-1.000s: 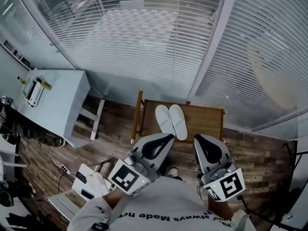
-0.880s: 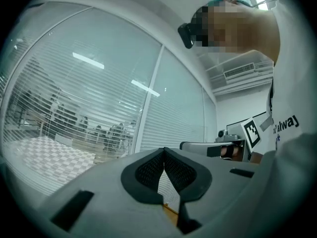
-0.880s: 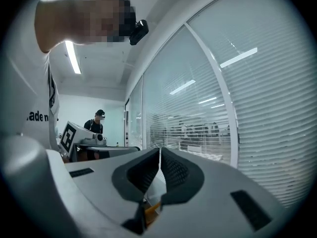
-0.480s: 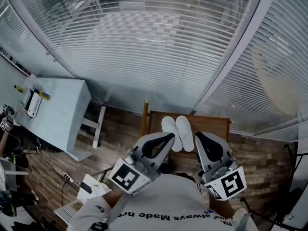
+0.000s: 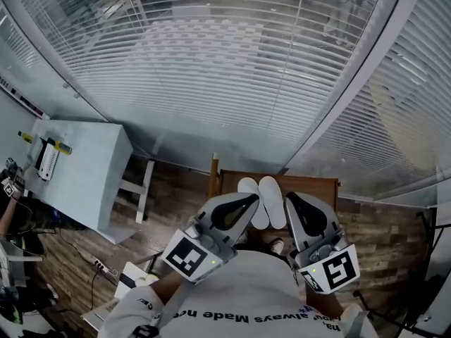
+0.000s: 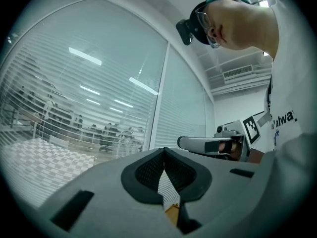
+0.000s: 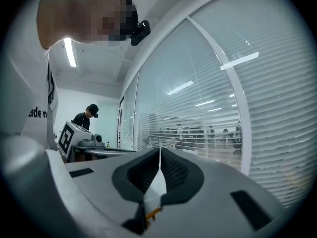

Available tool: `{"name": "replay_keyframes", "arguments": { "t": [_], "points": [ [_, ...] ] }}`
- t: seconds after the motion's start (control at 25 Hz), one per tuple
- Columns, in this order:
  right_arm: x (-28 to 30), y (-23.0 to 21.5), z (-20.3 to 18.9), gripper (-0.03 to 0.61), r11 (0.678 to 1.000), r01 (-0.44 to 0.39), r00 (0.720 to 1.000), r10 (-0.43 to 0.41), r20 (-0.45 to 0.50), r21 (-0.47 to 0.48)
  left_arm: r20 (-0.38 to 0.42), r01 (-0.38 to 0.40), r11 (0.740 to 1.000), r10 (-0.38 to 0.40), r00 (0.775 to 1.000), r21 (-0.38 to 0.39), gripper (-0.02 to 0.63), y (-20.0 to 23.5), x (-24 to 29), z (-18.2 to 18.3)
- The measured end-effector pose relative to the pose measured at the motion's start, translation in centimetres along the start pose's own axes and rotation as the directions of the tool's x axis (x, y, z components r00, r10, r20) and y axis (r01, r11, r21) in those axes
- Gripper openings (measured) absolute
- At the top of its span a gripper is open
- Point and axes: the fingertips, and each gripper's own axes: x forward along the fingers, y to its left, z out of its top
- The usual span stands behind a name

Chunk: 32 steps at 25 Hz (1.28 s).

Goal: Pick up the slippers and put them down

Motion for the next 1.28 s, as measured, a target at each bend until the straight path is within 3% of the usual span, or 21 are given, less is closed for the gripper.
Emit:
{"name": "replay_keyframes", "arguments": {
  "t": [0.52,0.92,1.28],
  "points": [
    [-0.2,-2.2,-3.7,0.017,0.998,0.056,0.997,-0.054,-0.062,0.027,-0.043,-0.011,0.999,0.01,0.999,-0.031,0.011,1.2,1.3,-3.6],
    [-0.2,-3.8,-10.2,0.02,0.993,0.075,0.984,-0.059,-0.169,0.092,-0.118,-0.032,0.998,0.026,0.993,-0.05,0.011,2.0,2.5,-8.7],
    [-0.7,-4.6,-17.0,0.077,0.986,0.094,0.964,-0.056,-0.26,0.135,-0.162,-0.046,0.995,0.031,0.986,-0.09,0.011,2.3,3.5,-14.1]
  ]
}}
